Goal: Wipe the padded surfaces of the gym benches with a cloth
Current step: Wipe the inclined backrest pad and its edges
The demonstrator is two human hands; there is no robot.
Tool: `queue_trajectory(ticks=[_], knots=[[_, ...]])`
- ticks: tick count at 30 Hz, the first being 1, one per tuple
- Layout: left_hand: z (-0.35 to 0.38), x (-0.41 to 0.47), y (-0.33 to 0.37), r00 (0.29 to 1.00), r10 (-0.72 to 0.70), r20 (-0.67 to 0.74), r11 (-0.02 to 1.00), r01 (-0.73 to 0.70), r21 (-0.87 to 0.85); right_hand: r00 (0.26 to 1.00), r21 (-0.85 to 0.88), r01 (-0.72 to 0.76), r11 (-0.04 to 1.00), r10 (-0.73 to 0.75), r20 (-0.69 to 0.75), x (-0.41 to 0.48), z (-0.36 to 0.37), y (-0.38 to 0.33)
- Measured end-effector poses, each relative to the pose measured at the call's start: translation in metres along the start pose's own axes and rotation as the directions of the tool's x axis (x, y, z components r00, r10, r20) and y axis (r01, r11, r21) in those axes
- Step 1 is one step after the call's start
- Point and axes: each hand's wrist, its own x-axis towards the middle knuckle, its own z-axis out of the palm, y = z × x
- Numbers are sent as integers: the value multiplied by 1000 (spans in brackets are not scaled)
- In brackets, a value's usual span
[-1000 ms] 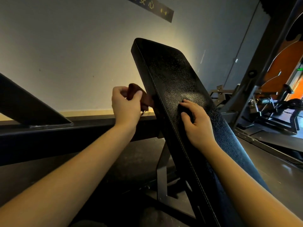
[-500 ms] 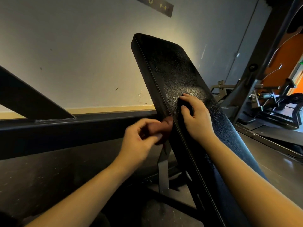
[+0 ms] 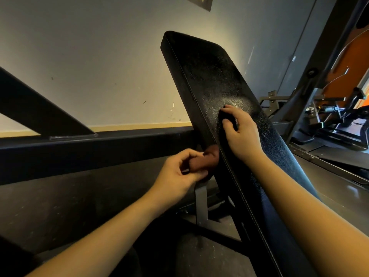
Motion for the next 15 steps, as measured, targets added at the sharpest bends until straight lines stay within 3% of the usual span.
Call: queue_trajectory(ticks=[2,4,6,11,13,15], knots=[[-11,-3,4,997,-2,-73,1000,1,-9,1000,0,-3,1000,3,9,-2,-1,-1],[-20,12,13,940,49,-336,998,-61,-25,1000,-12,1,1000,0,11,-2,-2,-2],[-20,33,23,874,81,-480,996,-91,3,1000,-29,-5,1000,5,17,-2,-2,-3],[24,33,15,910,222,-349,947,-116,300,1000,-61,5,998,-4,16,-4,-3,-6],[31,12,11,931,228,-285,938,-132,322,1000,-80,-4,997,6,23,-5,-5,-10],[29,-9,9,978,161,-134,950,-116,291,999,-104,-20,994,25,48,-6,-7,-15]])
